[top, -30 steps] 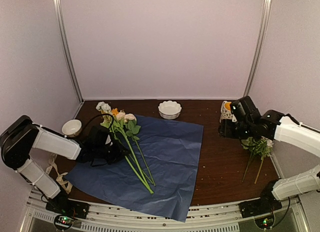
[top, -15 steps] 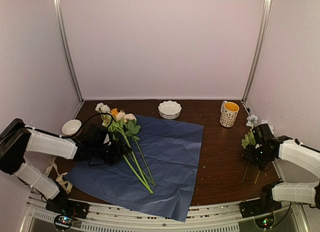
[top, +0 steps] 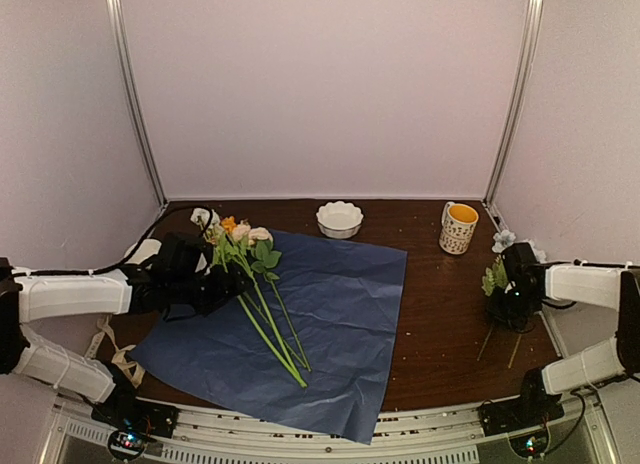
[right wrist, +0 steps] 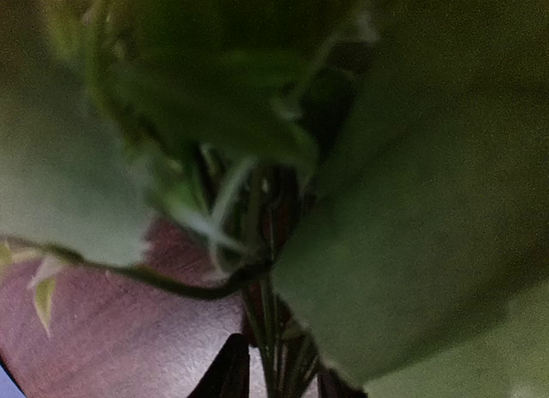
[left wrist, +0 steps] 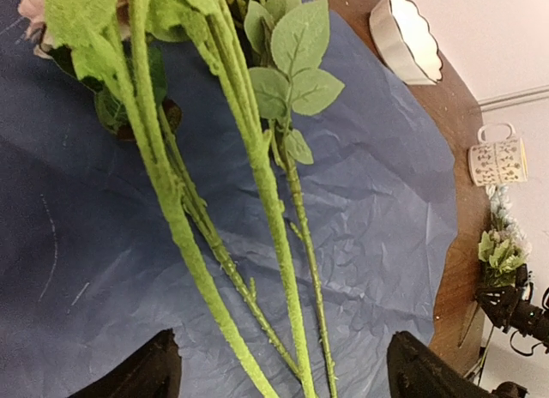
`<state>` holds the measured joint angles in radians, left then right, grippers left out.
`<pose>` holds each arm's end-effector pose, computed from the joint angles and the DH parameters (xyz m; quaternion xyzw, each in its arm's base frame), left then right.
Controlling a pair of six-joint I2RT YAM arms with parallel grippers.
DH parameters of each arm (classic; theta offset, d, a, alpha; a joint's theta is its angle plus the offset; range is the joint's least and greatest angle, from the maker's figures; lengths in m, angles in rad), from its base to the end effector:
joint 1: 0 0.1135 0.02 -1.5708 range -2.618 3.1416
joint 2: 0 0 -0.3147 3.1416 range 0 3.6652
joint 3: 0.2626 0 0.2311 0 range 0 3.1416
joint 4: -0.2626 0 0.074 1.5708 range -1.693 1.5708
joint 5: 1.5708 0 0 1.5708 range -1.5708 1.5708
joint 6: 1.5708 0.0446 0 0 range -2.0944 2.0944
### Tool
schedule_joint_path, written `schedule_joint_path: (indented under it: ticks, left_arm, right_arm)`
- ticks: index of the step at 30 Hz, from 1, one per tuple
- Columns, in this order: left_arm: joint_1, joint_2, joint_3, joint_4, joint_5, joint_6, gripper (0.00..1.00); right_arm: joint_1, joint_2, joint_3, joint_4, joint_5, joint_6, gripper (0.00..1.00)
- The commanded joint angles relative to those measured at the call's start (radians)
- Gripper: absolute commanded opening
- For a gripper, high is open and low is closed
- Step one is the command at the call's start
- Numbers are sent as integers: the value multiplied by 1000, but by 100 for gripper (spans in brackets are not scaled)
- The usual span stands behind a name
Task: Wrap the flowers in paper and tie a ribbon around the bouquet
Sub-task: Pick up the fake flower from the corner of the board, then place the fake flower on the flattened wrapping paper.
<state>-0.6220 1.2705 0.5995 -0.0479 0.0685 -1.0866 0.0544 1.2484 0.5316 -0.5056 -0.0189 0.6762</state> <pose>0.1837 -0.1354 0.2443 -0.1957 0.8889 -0.3319 0.2477 0.1682 0.0100 0.1991 0.2997 0.9381 0.0706 0.1586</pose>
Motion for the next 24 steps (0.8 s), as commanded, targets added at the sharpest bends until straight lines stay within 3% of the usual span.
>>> schedule_joint_path:
  ticks: [1,4,5,12,17,24]
  left_arm:
    - [-3,-50,41,-90,-89,69,88]
    - [-3,-59,64,-130,-115,94,91]
    - [-3,-61,71,-140,-120,105,92]
    - [-2,-74,120,-207,-164,173,98]
    - [-5,-86,146,-243,-184,188,98]
    - [-6,-134,154,-228,-176,218,98]
  right_arm:
    - [-8,29,17,19,-42,-44,21]
    - [-8,15,44,-3,-40,-72,1]
    - [-8,5,57,-15,-37,-83,0]
    - [-8,-237,70,32,-170,-92,0]
    - [-8,-450,9,180,-283,-17,0]
    - [-9,-592,2,389,-565,33,0]
